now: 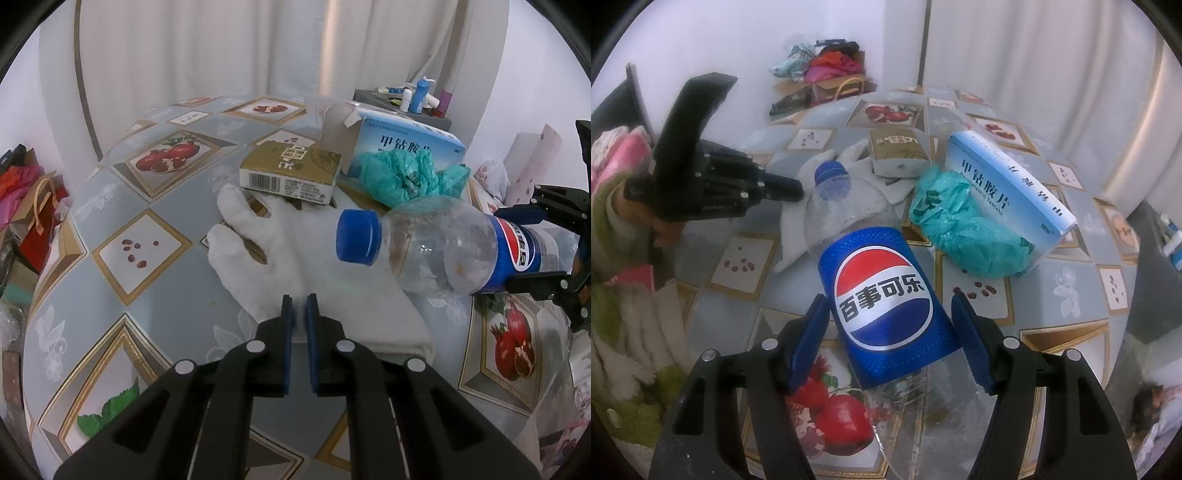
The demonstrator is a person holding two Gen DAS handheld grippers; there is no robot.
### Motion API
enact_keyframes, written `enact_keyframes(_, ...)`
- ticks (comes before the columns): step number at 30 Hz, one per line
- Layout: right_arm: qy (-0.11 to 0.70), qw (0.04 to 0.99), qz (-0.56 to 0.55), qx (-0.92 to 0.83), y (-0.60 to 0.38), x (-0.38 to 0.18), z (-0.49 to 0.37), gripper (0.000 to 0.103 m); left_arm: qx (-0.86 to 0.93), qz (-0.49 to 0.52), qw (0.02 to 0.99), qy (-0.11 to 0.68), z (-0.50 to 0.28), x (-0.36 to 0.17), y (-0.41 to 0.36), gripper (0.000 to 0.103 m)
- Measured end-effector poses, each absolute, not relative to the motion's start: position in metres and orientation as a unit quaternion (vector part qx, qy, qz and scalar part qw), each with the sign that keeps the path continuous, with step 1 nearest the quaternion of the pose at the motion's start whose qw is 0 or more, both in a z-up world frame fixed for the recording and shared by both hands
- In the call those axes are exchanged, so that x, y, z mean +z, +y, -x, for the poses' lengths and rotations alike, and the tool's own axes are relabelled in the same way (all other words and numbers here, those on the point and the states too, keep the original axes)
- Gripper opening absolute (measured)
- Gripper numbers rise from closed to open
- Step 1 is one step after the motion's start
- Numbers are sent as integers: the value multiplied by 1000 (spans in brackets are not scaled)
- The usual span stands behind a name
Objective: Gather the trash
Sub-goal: 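Close the right tool around the Pepsi bottle label, then lift the Pepsi bottle off the table with the right tool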
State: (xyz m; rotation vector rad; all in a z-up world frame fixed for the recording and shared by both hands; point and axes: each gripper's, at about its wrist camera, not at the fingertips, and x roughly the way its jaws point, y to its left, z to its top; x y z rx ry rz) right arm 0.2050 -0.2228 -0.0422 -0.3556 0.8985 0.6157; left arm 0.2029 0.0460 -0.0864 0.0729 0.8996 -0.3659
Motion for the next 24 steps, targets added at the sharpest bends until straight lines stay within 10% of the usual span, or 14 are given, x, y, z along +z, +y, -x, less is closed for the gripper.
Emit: enact_keyframes(24, 437, 849, 157, 253, -228, -42, -170, 64, -171, -59, 880, 439, -171, -85, 58, 7)
